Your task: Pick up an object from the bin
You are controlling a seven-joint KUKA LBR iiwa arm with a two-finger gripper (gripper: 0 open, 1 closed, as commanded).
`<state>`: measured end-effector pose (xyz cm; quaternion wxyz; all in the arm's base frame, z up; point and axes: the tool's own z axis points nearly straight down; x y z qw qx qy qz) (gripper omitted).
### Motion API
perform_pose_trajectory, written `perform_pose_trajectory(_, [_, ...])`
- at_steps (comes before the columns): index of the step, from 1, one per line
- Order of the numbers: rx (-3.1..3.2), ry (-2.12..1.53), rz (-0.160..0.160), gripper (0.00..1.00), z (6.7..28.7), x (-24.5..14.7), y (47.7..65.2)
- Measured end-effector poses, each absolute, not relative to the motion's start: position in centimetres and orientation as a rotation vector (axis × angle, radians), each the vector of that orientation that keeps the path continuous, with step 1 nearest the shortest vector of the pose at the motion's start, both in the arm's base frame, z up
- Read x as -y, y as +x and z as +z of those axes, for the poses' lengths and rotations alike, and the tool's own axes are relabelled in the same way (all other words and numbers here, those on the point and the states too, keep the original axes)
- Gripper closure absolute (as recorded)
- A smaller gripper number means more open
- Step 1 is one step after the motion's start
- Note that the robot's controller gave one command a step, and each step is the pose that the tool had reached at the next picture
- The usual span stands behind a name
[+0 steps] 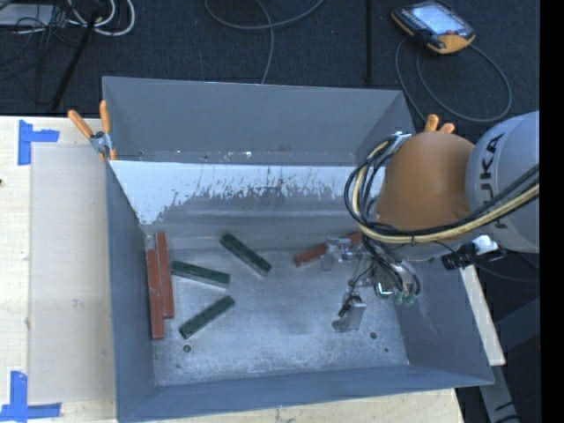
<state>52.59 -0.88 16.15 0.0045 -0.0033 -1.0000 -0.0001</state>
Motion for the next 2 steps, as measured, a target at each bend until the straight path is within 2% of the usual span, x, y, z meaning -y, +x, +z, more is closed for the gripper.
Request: perform_pose_trajectory(2, [3.140, -0.009, 0.000, 0.00, 16.58, 0.88, 52.78])
